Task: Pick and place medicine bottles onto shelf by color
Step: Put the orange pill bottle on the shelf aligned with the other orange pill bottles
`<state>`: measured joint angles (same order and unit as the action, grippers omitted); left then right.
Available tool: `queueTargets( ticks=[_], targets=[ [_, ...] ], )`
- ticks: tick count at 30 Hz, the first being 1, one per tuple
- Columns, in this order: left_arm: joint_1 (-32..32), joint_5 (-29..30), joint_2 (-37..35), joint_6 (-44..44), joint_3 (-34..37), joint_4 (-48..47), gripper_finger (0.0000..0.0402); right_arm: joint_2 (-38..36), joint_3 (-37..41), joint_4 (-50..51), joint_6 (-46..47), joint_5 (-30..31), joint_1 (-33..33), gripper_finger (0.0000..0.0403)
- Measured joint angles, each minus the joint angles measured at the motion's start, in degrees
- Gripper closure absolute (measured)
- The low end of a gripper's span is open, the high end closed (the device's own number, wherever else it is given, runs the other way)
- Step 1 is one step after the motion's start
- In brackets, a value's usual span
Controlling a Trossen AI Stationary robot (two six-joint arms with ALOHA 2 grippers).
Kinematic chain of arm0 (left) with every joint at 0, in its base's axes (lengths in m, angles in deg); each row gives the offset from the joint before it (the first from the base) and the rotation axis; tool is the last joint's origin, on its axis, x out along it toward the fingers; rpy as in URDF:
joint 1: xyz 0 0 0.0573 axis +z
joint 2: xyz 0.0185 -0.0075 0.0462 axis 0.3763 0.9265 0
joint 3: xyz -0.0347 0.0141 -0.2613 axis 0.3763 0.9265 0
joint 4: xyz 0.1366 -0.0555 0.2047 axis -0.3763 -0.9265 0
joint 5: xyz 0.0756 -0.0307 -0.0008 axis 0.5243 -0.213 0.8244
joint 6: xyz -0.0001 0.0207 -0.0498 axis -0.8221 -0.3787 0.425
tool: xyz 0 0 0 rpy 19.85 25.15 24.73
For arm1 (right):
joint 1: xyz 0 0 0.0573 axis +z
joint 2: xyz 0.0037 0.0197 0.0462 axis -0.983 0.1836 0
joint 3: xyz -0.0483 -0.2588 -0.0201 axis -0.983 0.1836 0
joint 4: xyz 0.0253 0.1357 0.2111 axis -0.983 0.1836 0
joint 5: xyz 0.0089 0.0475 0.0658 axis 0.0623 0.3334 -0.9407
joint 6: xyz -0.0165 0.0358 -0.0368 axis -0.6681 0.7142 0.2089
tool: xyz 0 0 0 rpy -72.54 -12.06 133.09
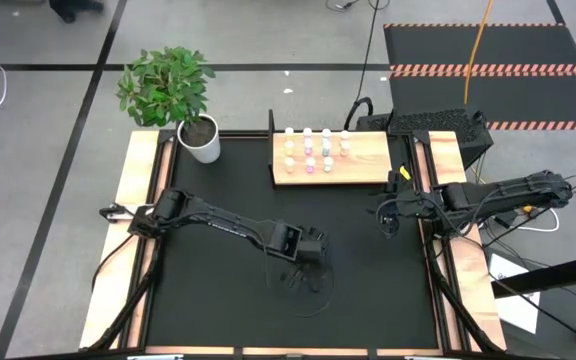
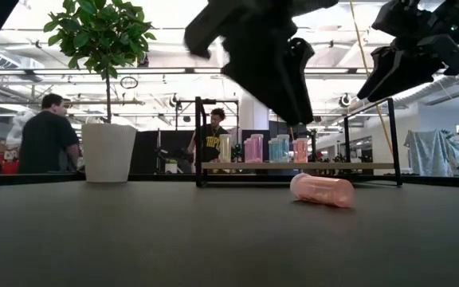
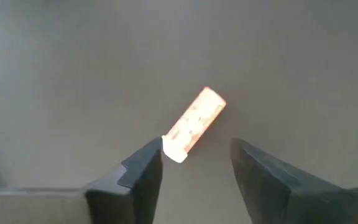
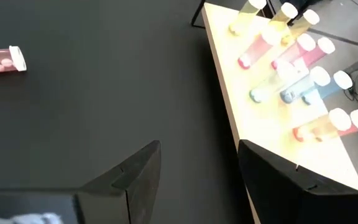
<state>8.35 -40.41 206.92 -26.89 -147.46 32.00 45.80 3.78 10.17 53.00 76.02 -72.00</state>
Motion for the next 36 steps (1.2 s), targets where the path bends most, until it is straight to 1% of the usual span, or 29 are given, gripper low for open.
queueTargets(
  ticks=[4, 7, 10, 12, 16, 18, 25, 29, 31, 33, 36],
  targets=[
    [0.0, 0.11, 0.0, -9.1, 2.65, 2.0, 0.0178, 0.03, 0.0, -0.18, 1.15, 0.05, -0.02, 0.0195],
    [-0.1, 0.12, 0.0, -14.69, 5.25, 7.41, 0.0154, 0.06, 0.0, -0.16, 3.23, 0.06, -0.02, 0.0195],
    [-0.5, 0.31, 0.0, -20.55, 7.42, 11.61, 0.0139, 0.08, 0.0, -0.15, 5.42, 0.06, -0.02, 0.0195],
    [-0.55, 0.4, 0.0, -24.57, 9.23, 15.63, 0.0137, 0.08, 0.0, -0.16, 7.01, 0.06, -0.02, 0.0195],
    [-0.57, 0.0, 0.0, -28.1, 11.23, 18.82, 0.0149, 0.08, 0.0, -0.18, 10.94, 0.01, -0.02, 0.0195],
    [-0.52, -2.03, -0.04, -29.69, 12.3, 19.42, 0.0162, 0.08, 0.0, -0.18, 12.74, -0.01, -0.02, 0.0195],
    [0.3, -4.73, -0.03, -36.2, 16.59, 20.01, 0.0207, 0.08, 0.0, -0.58, 20.58, -0.03, -0.02, 0.0195],
    [0.65, -4.66, -0.02, -37.82, 16.96, 22.88, 0.0212, 0.08, 0.0, -1.37, 24.09, -0.08, 0.0, 0.0195],
    [0.68, -3.19, -0.04, -37.7, 16.77, 25.14, 0.0213, 0.08, 0.0, -1.96, 25.74, -0.11, 0.0, 0.0195],
    [0.68, -2.31, -0.02, -37.59, 15.61, 26.86, 0.0213, 0.08, 0.0, -2.22, 27.29, -0.25, 0.0, 0.0195],
    [1.02, -2.62, -0.04, -37.87, 14.13, 29.54, 0.0213, 0.08, 0.0, -2.02, 29.29, -0.29, 0.0, 0.0195]
  ],
)
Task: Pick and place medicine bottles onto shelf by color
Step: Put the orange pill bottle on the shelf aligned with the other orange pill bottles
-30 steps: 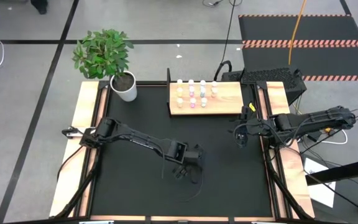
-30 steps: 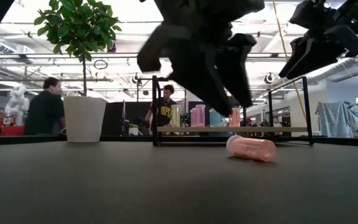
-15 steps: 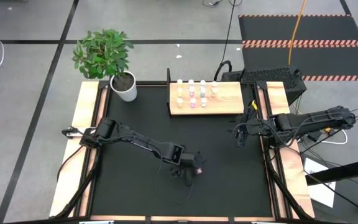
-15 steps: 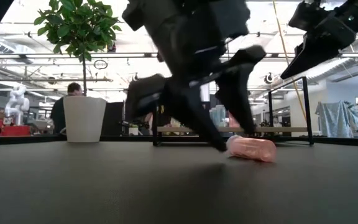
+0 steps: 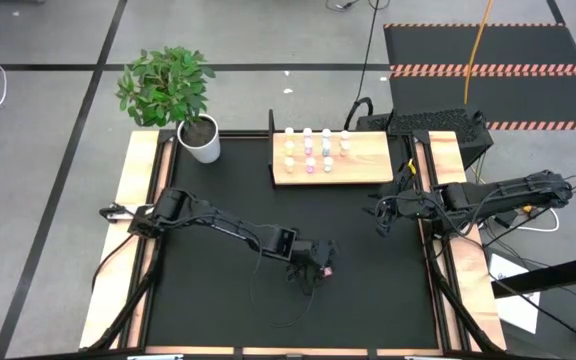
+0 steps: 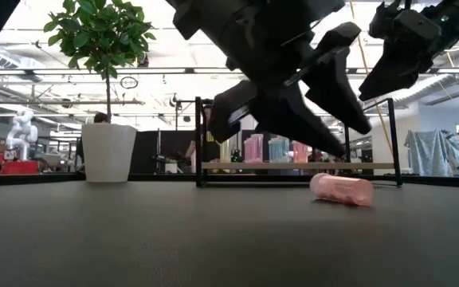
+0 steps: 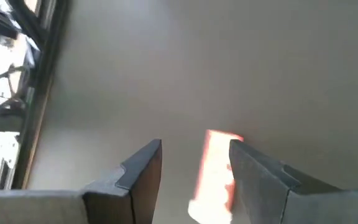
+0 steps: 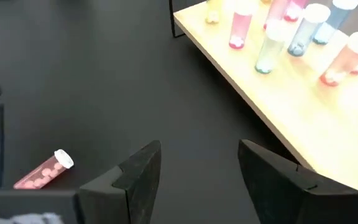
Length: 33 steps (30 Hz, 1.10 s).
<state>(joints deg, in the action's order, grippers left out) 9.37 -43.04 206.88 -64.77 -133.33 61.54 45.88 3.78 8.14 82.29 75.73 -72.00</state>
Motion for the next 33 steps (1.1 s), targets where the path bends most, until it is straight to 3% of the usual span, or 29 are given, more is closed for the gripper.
queueTargets(
  ticks=[13, 22, 33],
  targets=[
    [2.52, -5.82, 3.97, -1.11, -0.59, -1.68, 0.0213, 0.02, 0.0, 0.19, 3.7, -4.55, 0.02, 0.0195],
    [2.76, -7.74, 10.1, 0.34, -9.27, -10.34, 0.0219, 0.02, 0.0, 0.16, 2.61, -4.36, 0.02, 0.0195],
    [3.24, -7.72, 10.35, 0.95, -9.87, -10.52, 0.032, 0.02, 0.0, 0.16, -1.56, -4.37, 0.02, 0.0195]
  ],
)
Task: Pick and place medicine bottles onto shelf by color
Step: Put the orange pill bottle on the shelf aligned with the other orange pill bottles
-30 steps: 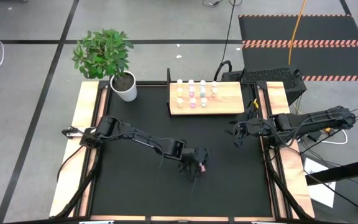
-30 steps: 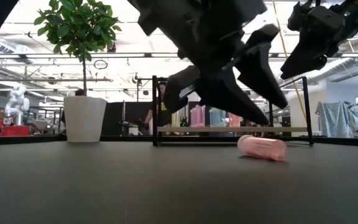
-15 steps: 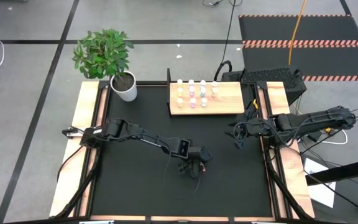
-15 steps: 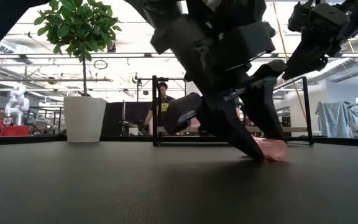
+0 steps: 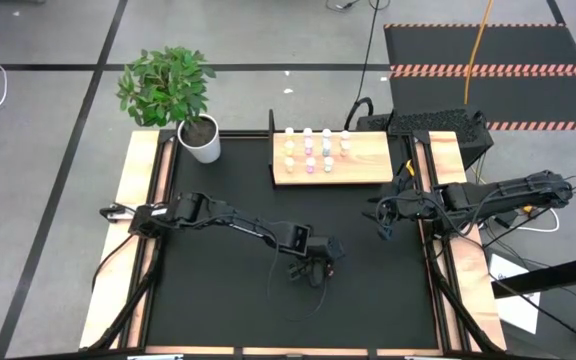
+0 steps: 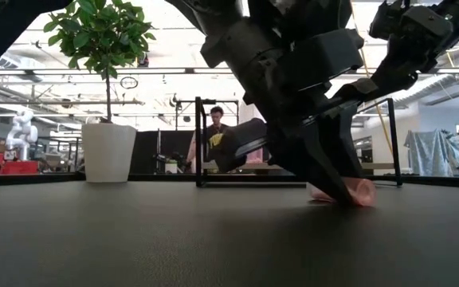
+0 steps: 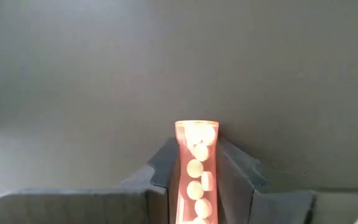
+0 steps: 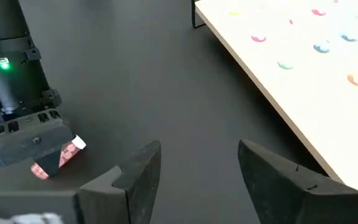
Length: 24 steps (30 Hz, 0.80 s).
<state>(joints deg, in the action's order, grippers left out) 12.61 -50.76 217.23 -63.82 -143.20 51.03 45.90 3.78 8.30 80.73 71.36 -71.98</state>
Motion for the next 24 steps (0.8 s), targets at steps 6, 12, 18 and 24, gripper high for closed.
queueTargets(
  ticks=[6, 12, 18, 24],
  targets=[
    [-0.33, 4.75, -0.53, -0.81, 0.13, 1.0, 0.0299, 0.0, 0.0, 0.0, -2.11, 0.05, 0.0, 0.0195],
    [-0.37, 19.19, -3.48, -13.3, 0.5, 0.36, 0.029, -0.15, 0.0, -0.61, -1.65, 0.06, -0.03, 0.0195],
    [-1.31, 32.49, -6.94, -32.61, 0.24, 5.13, 0.0312, -3.55, -0.26, -9.85, 7.8, -3.24, -2.79, 0.0195],
    [-1.06, 42.57, -6.76, -46.43, -0.82, 15.4, 0.0295, -6.63, -0.37, -23.93, 2.64, -13.0, -5.42, 0.0192]
  ],
)
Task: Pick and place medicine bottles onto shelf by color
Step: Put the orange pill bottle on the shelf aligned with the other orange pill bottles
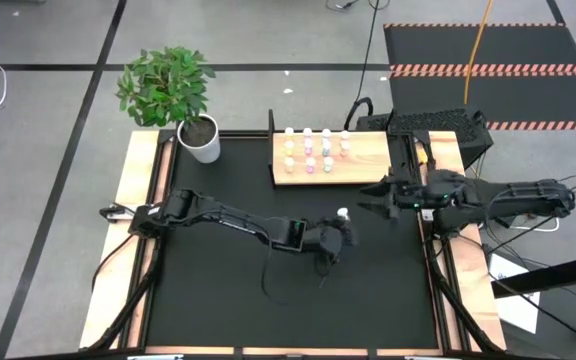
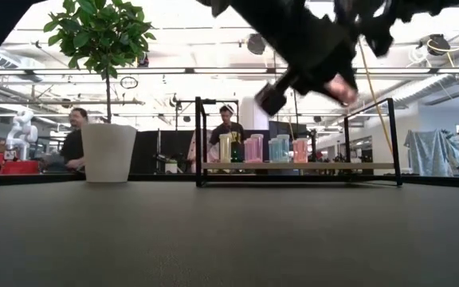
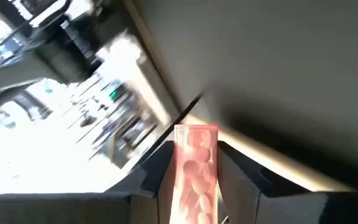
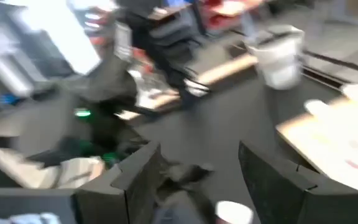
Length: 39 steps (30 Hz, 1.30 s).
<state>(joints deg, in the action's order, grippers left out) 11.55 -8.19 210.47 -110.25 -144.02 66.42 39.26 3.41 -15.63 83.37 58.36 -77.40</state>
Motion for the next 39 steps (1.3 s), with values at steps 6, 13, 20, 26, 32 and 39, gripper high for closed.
queueTargets(
  ticks=[6, 13, 20, 26, 32, 39],
  targets=[
    [-0.55, 5.76, -0.03, -9.66, -4.08, 9.1, 0.0288, -2.8, -0.02, -1.68, 2.29, -6.55, 0.35, 0.0167],
    [-0.25, -1.82, -0.18, -20.49, -6.54, 9.02, 0.0287, -4.21, -0.79, 5.92, 2.29, -8.18, 0.32, 0.0142],
    [1.75, -2.04, -0.16, -29.62, -6.54, 11.06, 0.0287, -1.66, -13.69, 26.85, -11.48, -6.48, -1.72, 0.014],
    [3.88, -2.68, -0.16, -40.19, -6.56, 19.03, 0.0287, 1.59, -21.83, 31.0, -12.59, -9.65, -3.7, 0.014],
    [3.84, -5.68, -0.16, -42.79, -6.56, 21.71, 0.0286, 6.22, -22.03, 30.39, -13.59, -11.18, -6.64, 0.014],
    [2.48, -6.26, -0.18, -42.08, -6.56, 21.59, 0.0286, 8.84, -22.03, 30.81, -10.97, -17.2, -11.13, 0.014]
  ],
)
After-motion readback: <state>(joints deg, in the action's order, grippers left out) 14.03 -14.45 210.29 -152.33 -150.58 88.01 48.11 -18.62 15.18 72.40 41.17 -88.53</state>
